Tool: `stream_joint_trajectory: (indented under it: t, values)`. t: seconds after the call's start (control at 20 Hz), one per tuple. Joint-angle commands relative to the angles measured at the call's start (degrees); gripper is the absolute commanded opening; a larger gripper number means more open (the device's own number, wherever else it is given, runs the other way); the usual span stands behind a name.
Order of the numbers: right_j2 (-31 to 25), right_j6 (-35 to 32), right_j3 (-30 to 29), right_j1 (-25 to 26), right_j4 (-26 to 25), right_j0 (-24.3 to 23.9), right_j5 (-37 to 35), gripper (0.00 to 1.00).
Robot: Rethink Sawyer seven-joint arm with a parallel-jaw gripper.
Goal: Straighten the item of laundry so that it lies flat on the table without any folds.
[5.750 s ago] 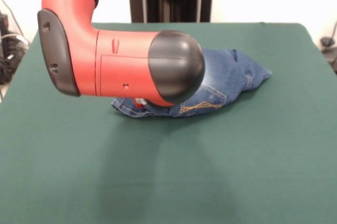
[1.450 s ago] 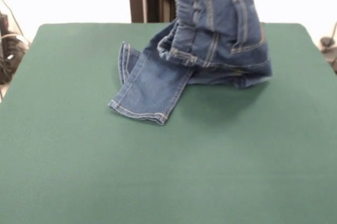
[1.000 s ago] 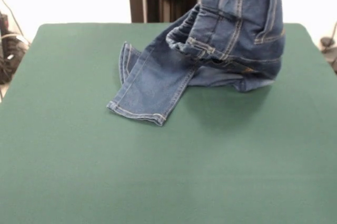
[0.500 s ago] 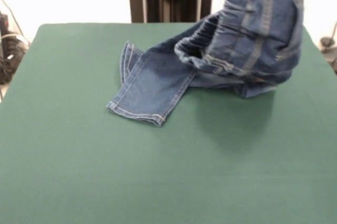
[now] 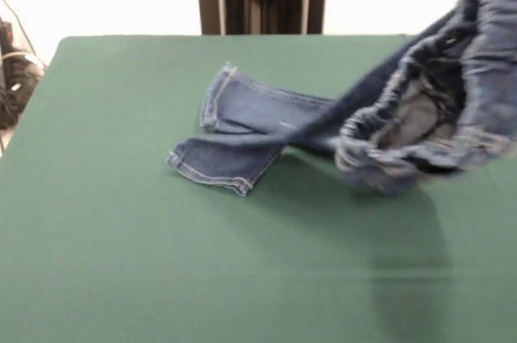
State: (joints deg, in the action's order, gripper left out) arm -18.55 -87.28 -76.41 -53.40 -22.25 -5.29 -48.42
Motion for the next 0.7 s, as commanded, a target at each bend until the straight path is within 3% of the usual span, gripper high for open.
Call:
stream_joint_trajectory:
  t: [0.05, 0.7]
  values:
    - [-3.29, -7.53, -7.33, -3.59, 3.61, 3.35, 5.44, 0.00]
    - [-3.38, -5.64, -6.75, -4.18, 3.82, 4.16, 10.28, 0.00]
